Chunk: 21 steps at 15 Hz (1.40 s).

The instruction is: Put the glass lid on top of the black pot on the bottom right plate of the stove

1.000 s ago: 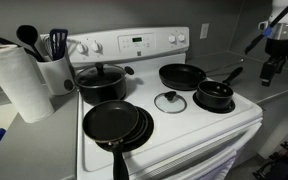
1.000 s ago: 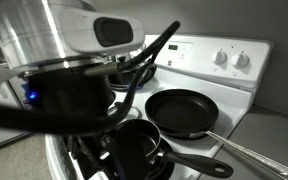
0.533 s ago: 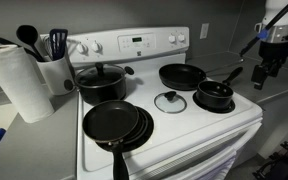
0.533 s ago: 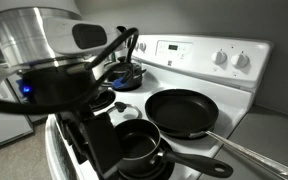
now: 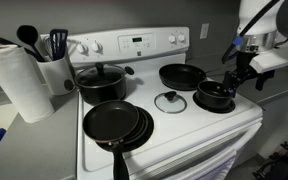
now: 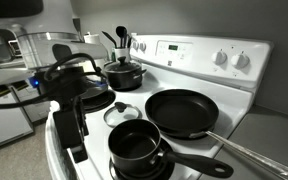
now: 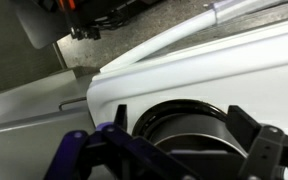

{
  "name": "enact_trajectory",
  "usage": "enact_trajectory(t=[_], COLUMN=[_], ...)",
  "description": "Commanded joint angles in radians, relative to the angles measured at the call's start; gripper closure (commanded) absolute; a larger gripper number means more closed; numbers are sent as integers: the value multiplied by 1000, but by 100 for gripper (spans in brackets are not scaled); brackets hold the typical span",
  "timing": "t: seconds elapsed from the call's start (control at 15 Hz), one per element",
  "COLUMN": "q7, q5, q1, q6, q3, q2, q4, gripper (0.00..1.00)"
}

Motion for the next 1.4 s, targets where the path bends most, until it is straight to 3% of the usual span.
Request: enact_trajectory(t=[0.0,0.13,0.2,0.73,1.0,1.33], q7=[205,313,247,355,657,921], q5=[59,92,52,33,1,20], q1=[4,25,38,41,43,122], q6=[29,11,18,54,105,96], q3=[20,18,-3,0,20,3], q2=[144,169,119,214,329,493], q4=[95,131,82,135,204,367], gripper=[0,0,0,0,0,0])
